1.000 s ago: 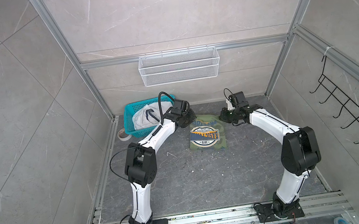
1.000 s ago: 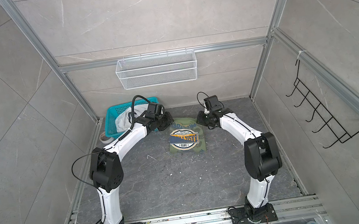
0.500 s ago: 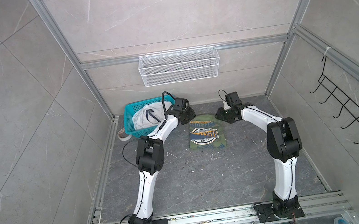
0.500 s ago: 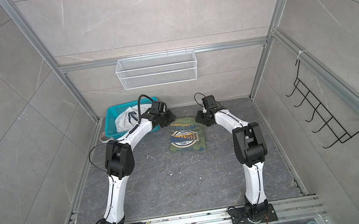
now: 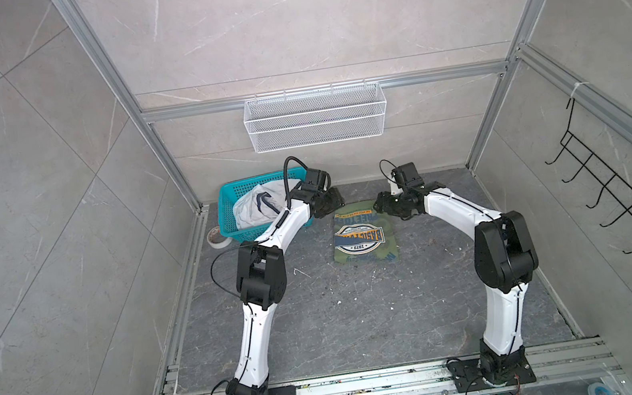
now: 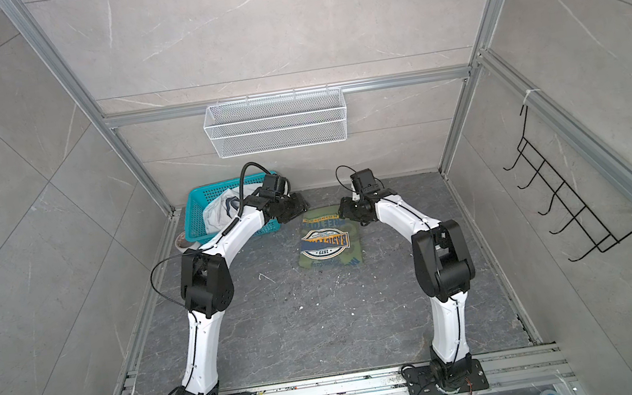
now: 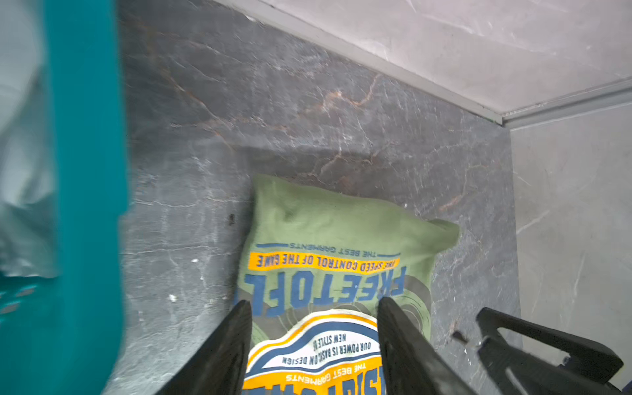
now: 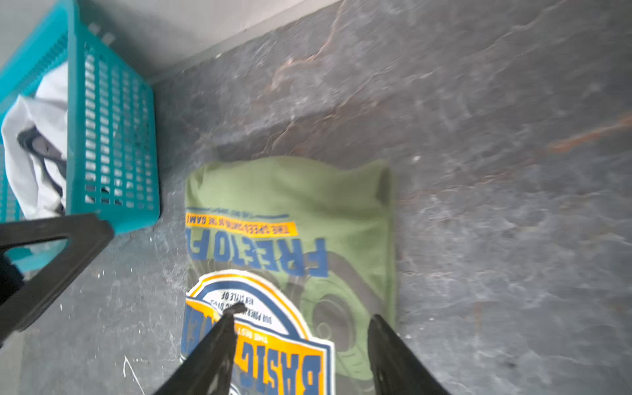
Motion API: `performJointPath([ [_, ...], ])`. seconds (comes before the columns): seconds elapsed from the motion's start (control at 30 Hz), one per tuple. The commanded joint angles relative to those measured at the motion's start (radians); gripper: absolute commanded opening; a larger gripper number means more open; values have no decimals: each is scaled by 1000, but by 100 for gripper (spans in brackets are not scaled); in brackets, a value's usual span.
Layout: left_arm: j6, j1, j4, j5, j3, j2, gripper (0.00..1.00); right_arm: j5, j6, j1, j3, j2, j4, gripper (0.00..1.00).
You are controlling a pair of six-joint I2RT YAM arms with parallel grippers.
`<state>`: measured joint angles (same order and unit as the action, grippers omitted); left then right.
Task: Fold and stack the tank tops
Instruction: 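Lift the folded end and fold it over the straps away from the robot, then lower the folded bundle and release it with both grippers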
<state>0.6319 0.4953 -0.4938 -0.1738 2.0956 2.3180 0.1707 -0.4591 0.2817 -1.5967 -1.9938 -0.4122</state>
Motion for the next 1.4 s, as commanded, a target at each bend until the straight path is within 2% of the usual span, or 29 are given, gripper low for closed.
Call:
performJointPath([
  [0.0,-28,25,46,-50,25,59,58,6,17,13,-47,-67,20,60],
  [0.33,-13,23,61,-36,289,326,56,-28,11,-27,-312,-331,-88,53],
  [0.5,-14,16,62,-24,385,415,57,-39,14,-44,-430,-433,-161,51],
  [0.7,-22,6,47,-28,395,390,62,-66,26,-55,-528,-474,-244,57],
  [0.93,-64,6,-66,-27,405,216,76,-87,56,-44,-469,-323,-253,70],
  [1.03,-76,5,-90,-29,336,97,78,-84,70,-22,-401,-239,-244,74],
  [1.1,-86,6,-81,-26,232,-7,80,-66,83,-5,-332,-178,-226,76],
  [1.23,-110,9,-23,28,-91,-239,84,-95,123,61,-163,-47,-188,81],
  [1.37,-99,7,115,75,-463,-494,87,-169,165,151,-104,-18,-238,88],
])
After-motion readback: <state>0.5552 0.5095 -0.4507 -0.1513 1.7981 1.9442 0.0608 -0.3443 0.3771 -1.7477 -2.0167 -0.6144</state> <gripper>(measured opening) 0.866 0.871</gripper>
